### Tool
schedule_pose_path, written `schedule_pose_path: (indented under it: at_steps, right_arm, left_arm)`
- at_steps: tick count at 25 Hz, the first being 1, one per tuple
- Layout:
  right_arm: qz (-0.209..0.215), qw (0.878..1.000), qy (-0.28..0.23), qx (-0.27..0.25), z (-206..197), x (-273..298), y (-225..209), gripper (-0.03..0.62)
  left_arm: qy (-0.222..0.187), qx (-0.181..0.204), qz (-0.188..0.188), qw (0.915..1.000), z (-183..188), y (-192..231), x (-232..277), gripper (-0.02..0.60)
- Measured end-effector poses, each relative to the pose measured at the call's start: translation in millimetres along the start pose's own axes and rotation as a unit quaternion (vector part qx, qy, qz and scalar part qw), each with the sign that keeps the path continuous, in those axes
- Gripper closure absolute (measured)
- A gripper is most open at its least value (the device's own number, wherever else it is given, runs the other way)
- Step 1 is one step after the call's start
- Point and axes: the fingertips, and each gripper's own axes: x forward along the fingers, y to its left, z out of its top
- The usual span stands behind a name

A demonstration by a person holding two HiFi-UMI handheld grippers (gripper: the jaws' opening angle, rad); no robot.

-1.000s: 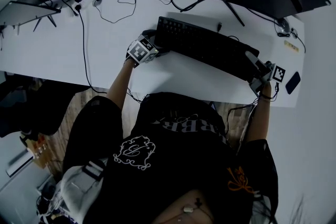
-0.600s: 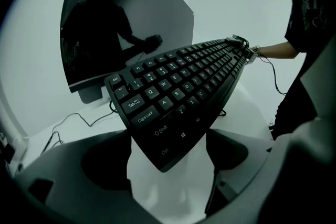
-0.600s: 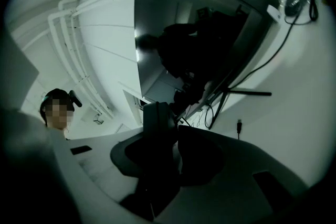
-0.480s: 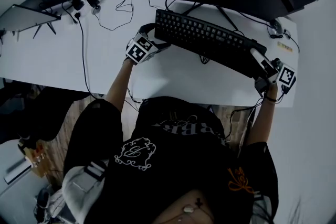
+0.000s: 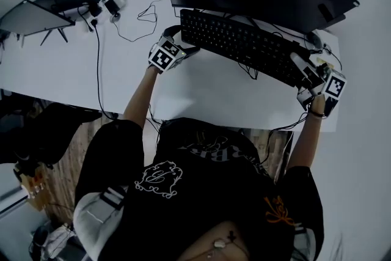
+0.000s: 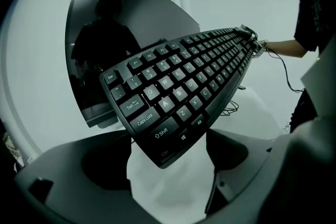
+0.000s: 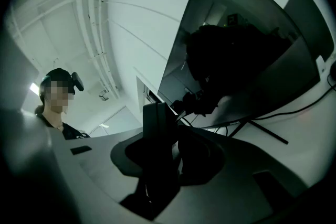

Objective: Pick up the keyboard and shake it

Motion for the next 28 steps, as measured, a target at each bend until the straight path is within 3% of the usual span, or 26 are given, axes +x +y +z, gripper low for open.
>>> schedule_pose_path:
  at_steps: [4, 10, 15, 24, 28]
  right_arm:
    - [0.01, 0.999, 0.013, -0.043, 11, 13, 19, 0.465]
    - [0.015, 0.998, 0.031, -0.049, -25, 16, 21, 0.465]
    - [0.016, 0.997, 0.039, -0.064, -18, 16, 30, 0.465]
    - [0.012, 0.997, 0.032, -0.063, -34, 19, 25, 0.465]
    - [0.005, 0.999, 0.019, -0.036, -34, 17, 18, 0.467]
  left_arm:
    - [-0.012, -0.001, 0.021, 0.9997, 10, 13, -5, 0.137]
    - [0.006, -0.018, 0.031, 0.9993, -22, 3, -2, 0.137]
    - [0.007, -0.023, 0.036, 0.999, -11, 6, -7, 0.137]
    - [0.03, -0.029, 0.031, 0.9986, -33, 1, -12, 0.137]
    - [0.04, -0.025, 0.018, 0.9987, -38, -5, -12, 0.137]
